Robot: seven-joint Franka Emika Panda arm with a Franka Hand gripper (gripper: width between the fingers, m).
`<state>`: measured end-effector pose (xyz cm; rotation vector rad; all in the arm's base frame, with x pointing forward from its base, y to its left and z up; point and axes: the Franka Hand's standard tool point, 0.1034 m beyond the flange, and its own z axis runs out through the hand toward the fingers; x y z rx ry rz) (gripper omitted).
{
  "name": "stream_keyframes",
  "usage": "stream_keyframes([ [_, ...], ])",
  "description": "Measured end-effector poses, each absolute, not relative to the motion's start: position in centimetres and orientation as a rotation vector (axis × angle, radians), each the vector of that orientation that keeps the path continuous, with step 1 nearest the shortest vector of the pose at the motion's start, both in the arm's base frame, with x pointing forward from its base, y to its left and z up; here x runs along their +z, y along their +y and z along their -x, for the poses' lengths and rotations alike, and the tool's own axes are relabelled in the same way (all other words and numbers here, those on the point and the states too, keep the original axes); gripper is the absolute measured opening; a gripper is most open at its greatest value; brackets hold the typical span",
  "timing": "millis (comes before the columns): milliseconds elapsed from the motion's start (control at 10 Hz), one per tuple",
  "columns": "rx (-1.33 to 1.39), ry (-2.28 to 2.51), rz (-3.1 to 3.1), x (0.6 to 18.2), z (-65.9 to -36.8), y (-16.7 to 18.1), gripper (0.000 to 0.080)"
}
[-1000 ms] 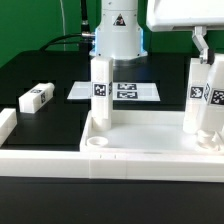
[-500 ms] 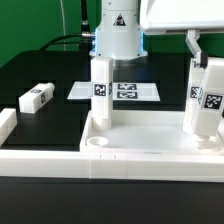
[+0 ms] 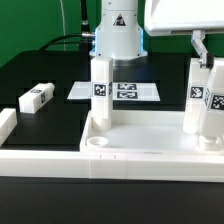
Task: Assemble desk
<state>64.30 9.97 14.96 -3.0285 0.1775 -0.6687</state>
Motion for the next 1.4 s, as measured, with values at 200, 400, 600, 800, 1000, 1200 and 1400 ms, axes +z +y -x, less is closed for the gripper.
stream_keyframes([
  [200,-0.672,0.191,3.022,15.0,-64.2,10.0,0.0295],
  [400,-0.67,0.223,3.009,15.2,-63.8,9.9,0.0295],
  [600,-0.668,0.216,3.008,15.2,-63.7,10.2,0.0295],
  [800,-0.664,0.214,3.011,15.0,-63.6,10.3,0.0295],
  [1000,-0.662,0.213,3.012,14.9,-63.6,10.3,0.0295],
  [1200,-0.646,0.2,3.019,14.2,-63.2,10.7,0.0295],
  [1400,-0.649,0.197,3.019,14.2,-63.2,10.8,0.0295],
])
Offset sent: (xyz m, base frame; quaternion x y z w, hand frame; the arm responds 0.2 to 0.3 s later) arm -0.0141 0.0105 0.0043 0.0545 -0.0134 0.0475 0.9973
